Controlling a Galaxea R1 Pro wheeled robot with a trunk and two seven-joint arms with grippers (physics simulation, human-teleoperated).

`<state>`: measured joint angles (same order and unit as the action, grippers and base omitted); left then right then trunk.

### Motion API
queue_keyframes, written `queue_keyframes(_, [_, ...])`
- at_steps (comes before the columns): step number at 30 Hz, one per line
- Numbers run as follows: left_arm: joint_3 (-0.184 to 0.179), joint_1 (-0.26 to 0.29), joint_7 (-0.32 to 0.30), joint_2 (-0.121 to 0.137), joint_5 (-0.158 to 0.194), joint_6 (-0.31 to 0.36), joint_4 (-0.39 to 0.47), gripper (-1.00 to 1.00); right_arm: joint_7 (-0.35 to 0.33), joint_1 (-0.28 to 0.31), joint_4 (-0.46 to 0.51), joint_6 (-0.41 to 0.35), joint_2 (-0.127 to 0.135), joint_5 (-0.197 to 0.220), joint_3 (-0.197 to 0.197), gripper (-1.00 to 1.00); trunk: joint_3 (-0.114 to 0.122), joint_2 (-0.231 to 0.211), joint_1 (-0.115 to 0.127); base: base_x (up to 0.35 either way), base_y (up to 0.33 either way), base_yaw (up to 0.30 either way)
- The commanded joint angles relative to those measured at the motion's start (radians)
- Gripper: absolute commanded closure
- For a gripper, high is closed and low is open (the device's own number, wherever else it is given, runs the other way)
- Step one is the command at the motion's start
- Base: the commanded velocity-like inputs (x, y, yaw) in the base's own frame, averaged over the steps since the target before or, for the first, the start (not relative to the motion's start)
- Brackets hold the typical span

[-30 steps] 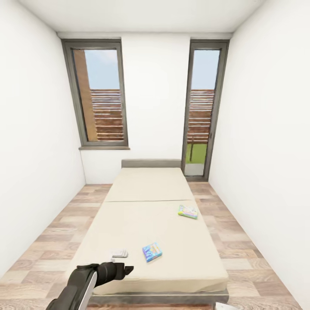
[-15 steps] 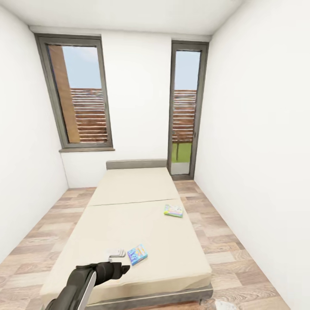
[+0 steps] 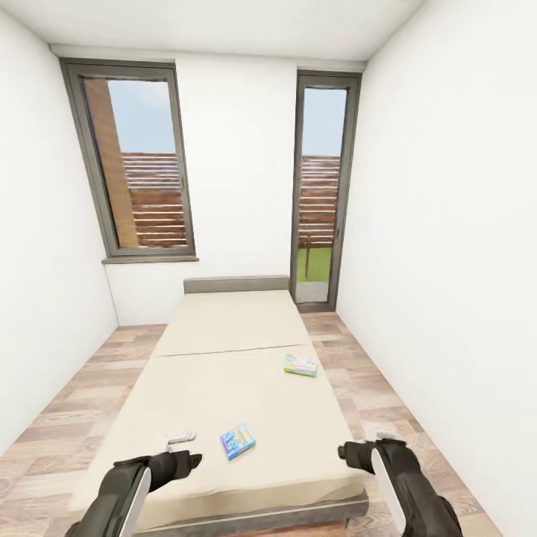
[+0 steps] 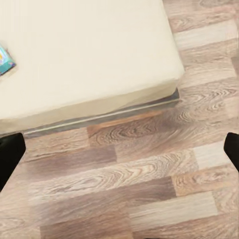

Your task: Put all the toys in the child's room - the three board games (two on the bed and one on the table), the two jigsaw puzzles on the table, and the tennis ball on the table - inside the toy box on the table in the child's room.

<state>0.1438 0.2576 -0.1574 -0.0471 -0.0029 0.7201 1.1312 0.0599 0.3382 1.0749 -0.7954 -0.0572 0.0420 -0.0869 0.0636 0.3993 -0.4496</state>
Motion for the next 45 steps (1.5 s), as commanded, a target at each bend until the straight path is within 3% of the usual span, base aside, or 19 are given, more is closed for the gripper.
queue_keyframes(1, [0.012, 0.001, 0.017, -0.001, 0.002, 0.006, 0.001, -1.0, 0.0, -0.001, 0.046, -0.032, -0.001, 0.004, 0.018, -1.0, -0.001, 0.001, 0.0, 0.0, 0.0, 0.0])
queue_keyframes(6, [0.026, 0.037, 0.069, -0.01, 0.008, 0.012, 0.0, -1.0, -0.06, -0.002, 0.147, -0.086, 0.007, 0.005, 0.08, -1.0, -0.001, 0.001, 0.0, 0.0, 0.0, 0.0])
queue_keyframes(13, [0.024, 0.081, 0.136, -0.037, 0.006, 0.017, 0.005, -1.0, -0.222, 0.0, 0.265, -0.128, 0.015, 0.005, 0.088, -1.0, -0.001, 0.001, 0.0, 0.0, 0.0, 0.0])
queue_keyframes(17, [0.024, 0.086, 0.186, -0.042, 0.005, 0.014, 0.005, -1.0, -0.263, 0.001, 0.278, -0.13, 0.013, 0.004, 0.088, -1.0, -0.001, 0.001, 0.0, 0.0, -0.018, 0.0])
queue_keyframes(24, [0.022, 0.087, 0.216, -0.045, 0.008, 0.015, 0.003, -1.0, -0.275, 0.001, 0.282, -0.131, 0.015, -0.002, 0.088, -1.0, -0.001, 0.001, 0.0, 0.0, -0.221, 0.002])
queue_keyframes(30, [0.016, 0.088, 0.22, -0.066, 0.006, 0.016, 0.004, -1.0, -0.274, 0.001, 0.275, -0.129, 0.013, -0.008, 0.088, -1.0, -0.002, 0.001, 0.0, 0.0, -0.249, 0.159])
queue_keyframes(45, [0.013, 0.088, 0.22, -0.07, 0.003, 0.009, 0.002, -1.0, -0.23, 0.001, 0.256, -0.121, 0.014, -0.008, 0.087, -1.0, -0.014, 0.001, 0.0, 0.048, -0.025, 0.243])
